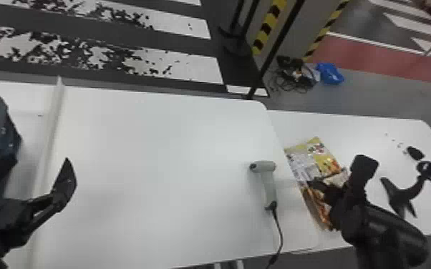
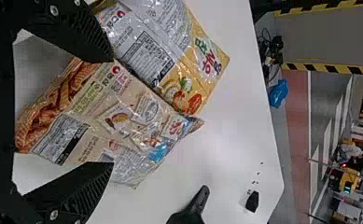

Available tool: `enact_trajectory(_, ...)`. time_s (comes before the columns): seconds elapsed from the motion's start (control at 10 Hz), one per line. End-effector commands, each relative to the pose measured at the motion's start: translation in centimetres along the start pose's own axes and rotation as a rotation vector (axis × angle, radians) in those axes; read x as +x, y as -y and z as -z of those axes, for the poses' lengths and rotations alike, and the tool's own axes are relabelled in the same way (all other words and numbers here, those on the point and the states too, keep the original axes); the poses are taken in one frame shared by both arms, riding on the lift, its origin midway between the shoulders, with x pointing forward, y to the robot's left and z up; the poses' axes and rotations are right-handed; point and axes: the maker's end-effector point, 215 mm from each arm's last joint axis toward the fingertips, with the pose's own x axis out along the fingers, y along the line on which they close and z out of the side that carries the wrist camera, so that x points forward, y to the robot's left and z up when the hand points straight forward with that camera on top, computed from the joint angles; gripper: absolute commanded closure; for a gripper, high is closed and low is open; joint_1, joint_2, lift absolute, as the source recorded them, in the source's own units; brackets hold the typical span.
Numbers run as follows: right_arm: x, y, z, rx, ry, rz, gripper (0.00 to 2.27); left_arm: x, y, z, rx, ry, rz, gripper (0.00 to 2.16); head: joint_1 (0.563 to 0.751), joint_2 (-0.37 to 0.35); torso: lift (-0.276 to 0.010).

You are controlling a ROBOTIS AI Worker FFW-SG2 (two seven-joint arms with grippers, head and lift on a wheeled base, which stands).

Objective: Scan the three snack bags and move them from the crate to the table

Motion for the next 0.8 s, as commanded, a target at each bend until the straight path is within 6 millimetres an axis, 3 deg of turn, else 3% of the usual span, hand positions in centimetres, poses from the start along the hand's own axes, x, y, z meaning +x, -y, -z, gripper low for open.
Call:
enact_trajectory(0.0,-2.5,-1.4,-1.6,-0.018,0.056,-0.052,0.07,0.0,0.0,0.0,-0.001,0.000,0.000,0.04,0.695,-0.350,-0.062)
enact_trajectory(0.2,-6.6,-6.2,-0.7,-0.027,0.061,-0.228,0.08,0.2,0.0,-0.2,0.001,0.005,-0.001,0.04,0.695,-0.350,-0.062)
enact_trajectory(0.4,-11.2,-12.2,0.8,-0.073,0.084,-0.377,0.09,0.4,-0.1,-0.4,0.004,0.008,-0.002,0.04,0.695,-0.350,-0.062)
enact_trajectory(0.6,-16.3,-19.0,0.7,-0.078,0.163,-0.557,0.09,0.5,-0.1,-0.7,0.004,0.012,0.000,0.04,0.695,-0.350,-0.062)
enact_trajectory(0.7,-19.1,-22.1,0.1,-0.094,0.219,-0.632,0.09,0.5,-0.1,-0.8,0.005,0.015,-0.001,0.04,0.695,-0.307,-0.062)
